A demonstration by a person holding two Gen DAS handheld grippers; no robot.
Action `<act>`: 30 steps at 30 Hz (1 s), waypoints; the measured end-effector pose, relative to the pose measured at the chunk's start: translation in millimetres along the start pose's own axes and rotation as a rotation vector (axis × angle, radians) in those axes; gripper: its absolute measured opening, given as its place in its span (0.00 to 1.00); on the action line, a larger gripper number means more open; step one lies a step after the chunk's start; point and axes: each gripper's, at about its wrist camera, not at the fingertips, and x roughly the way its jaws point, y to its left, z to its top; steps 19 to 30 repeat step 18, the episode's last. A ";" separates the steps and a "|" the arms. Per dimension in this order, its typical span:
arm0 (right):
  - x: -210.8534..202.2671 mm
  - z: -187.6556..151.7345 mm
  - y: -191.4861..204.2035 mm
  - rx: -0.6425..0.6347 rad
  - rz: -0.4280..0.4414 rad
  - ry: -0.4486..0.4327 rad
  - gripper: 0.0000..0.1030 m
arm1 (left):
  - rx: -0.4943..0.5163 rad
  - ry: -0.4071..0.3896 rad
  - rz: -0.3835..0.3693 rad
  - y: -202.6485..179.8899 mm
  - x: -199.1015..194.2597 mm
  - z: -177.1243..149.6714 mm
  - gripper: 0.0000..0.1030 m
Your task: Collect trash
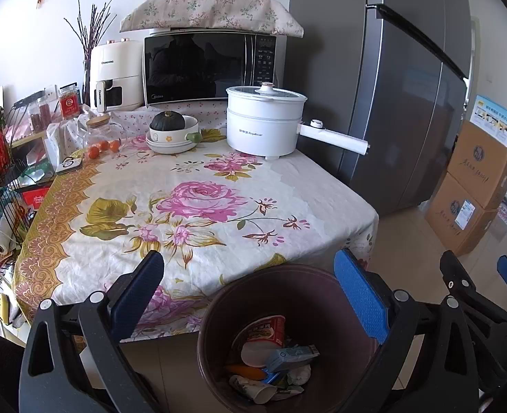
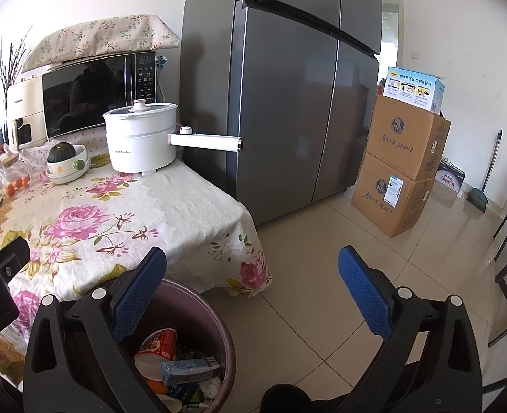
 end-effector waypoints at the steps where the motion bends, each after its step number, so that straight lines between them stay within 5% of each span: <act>1: 0.3 -0.1 0.0 0.000 0.000 0.001 0.93 | 0.002 -0.001 -0.001 -0.3 -0.1 0.3 0.94; 8: 1.1 -0.2 -0.9 0.003 0.001 0.003 0.93 | 0.023 -0.005 -0.033 -3.6 1.1 -0.5 0.73; 11: 1.4 -0.8 -1.3 0.008 -0.001 0.003 0.93 | 0.013 -0.002 -0.028 -1.8 2.9 0.1 0.76; 16: 1.9 -1.6 -1.3 0.006 0.002 0.007 0.93 | 0.009 0.009 -0.004 -2.2 4.3 0.8 0.93; 30: 1.5 -2.0 -0.2 0.002 0.004 0.006 0.93 | 0.014 0.017 -0.003 -3.4 5.4 -0.2 0.93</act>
